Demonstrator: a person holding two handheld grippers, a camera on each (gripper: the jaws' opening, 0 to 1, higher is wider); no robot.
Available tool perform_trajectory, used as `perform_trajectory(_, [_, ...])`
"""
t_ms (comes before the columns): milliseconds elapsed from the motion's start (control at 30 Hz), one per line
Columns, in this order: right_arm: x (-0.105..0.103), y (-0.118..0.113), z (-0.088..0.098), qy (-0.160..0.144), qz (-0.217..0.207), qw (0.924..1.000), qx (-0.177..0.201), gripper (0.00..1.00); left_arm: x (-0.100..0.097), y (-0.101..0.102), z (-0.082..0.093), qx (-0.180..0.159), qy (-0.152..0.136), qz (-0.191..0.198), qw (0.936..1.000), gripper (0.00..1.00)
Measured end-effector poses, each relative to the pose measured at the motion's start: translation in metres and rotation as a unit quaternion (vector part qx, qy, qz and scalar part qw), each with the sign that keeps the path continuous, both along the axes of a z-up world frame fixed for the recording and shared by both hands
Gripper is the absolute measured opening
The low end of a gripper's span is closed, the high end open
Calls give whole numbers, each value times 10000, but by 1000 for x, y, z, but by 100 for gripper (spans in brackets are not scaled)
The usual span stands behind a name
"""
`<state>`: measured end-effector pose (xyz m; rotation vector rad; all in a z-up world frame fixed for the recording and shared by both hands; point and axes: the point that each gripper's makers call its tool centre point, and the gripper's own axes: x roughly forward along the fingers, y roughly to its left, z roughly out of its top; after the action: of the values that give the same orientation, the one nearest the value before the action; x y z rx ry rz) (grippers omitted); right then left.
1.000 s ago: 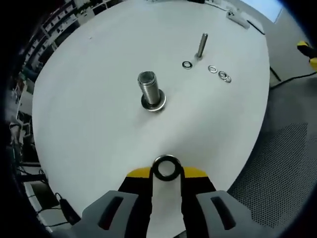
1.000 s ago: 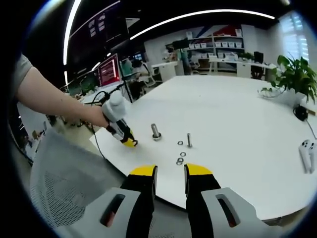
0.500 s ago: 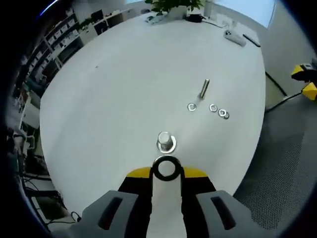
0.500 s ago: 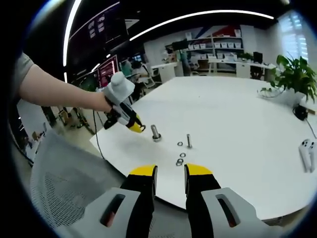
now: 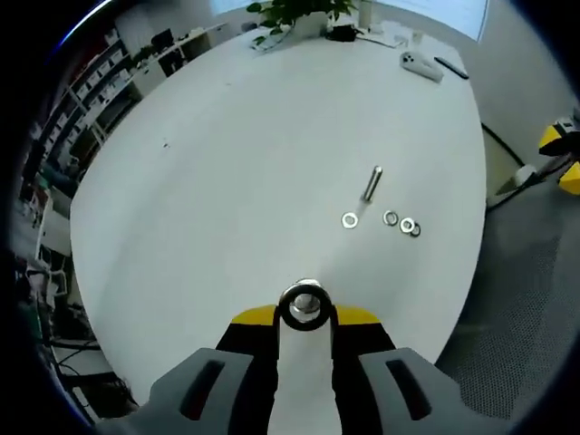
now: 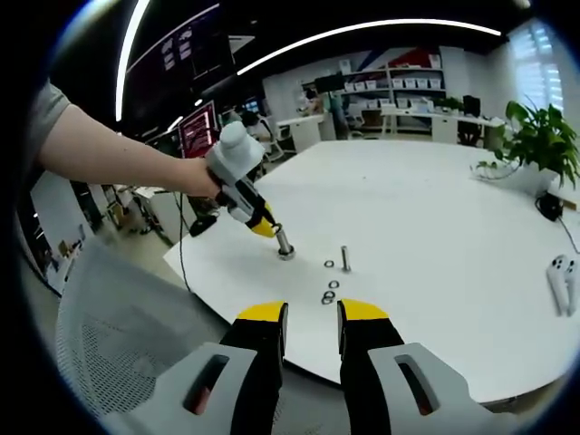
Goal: Place the washer onto the threaded stud by aligning its center hole with the stud, sliding it down to the base, and recovering from edge contact or off-axis alignment until the washer reaches the visible bottom stop.
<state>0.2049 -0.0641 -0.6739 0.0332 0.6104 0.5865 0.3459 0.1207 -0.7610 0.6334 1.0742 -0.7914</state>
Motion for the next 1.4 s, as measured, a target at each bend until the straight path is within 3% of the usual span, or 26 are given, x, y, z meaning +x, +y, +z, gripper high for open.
perform_trajectory(567, [1, -2, -1, 6, -49, 10000, -13, 25, 3, -3, -20, 291, 209, -237, 9991, 19])
perform_trajectory(867, [1, -2, -2, 17, -38, 10000, -64, 25, 2, -3, -40, 514, 313, -418, 9973, 19])
perform_trajectory(1233, [1, -3, -2, 29, -63, 9999, -76, 25, 0, -2, -51, 610, 377, -452, 9964, 19])
perform_trajectory(1400, [1, -4, -2, 17, -86, 9999, -62, 25, -1, -5, -51, 500, 426, -382, 9971, 20])
